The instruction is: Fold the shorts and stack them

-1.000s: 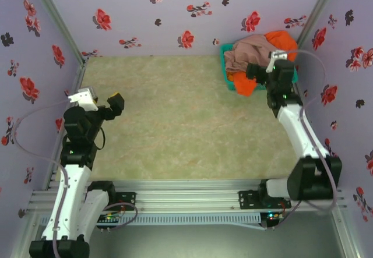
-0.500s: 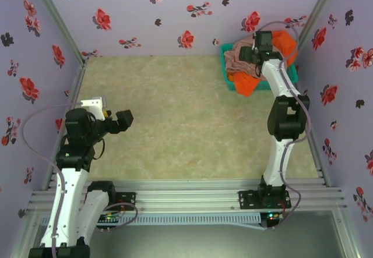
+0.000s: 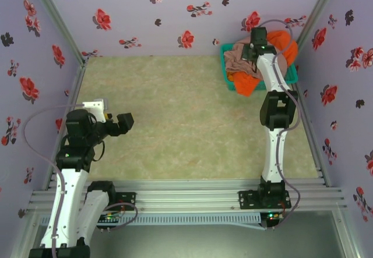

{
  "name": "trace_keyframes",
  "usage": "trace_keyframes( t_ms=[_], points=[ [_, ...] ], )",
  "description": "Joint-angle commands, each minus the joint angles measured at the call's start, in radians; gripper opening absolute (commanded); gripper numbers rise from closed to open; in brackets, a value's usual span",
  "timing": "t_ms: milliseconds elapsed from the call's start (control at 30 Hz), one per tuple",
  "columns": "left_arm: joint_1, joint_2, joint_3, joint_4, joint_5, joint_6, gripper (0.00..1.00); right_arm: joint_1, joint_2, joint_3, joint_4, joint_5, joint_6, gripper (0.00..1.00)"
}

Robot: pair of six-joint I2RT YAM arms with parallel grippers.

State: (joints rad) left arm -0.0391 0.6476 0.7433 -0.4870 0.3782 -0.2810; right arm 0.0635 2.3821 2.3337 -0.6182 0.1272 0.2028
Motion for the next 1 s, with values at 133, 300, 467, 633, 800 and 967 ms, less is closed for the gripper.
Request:
trace_keyframes(
  t_ms=[133, 300, 467, 633, 800, 967],
  points=[
    [-0.001, -0.029, 0.001, -0.014, 0.010, 0.028, 0.99, 0.013, -0.199, -0.095, 0.105, -0.054, 0.062, 0.00],
    [-0.002, -0.043, -0.004, -0.010, 0.005, 0.026, 0.99, 0.045, -0.383, -0.228, 0.244, -0.068, 0.074, 0.00],
    [-0.001, -0.048, -0.005, -0.007, 0.001, 0.025, 0.99, 0.070, -0.491, -0.219, 0.310, -0.131, 0.095, 0.00],
    [-0.001, -0.048, -0.005, -0.007, -0.003, 0.025, 0.99, 0.106, -0.532, -0.133, 0.334, -0.277, 0.130, 0.00],
    [-0.002, -0.052, -0.004, -0.009, -0.010, 0.027, 0.99, 0.203, -0.555, -0.036, 0.300, -0.363, 0.126, 0.00],
    [-0.001, -0.064, -0.005, -0.006, -0.022, 0.027, 0.99, 0.317, -0.580, -0.023, 0.257, -0.381, 0.120, 0.00]
  ],
)
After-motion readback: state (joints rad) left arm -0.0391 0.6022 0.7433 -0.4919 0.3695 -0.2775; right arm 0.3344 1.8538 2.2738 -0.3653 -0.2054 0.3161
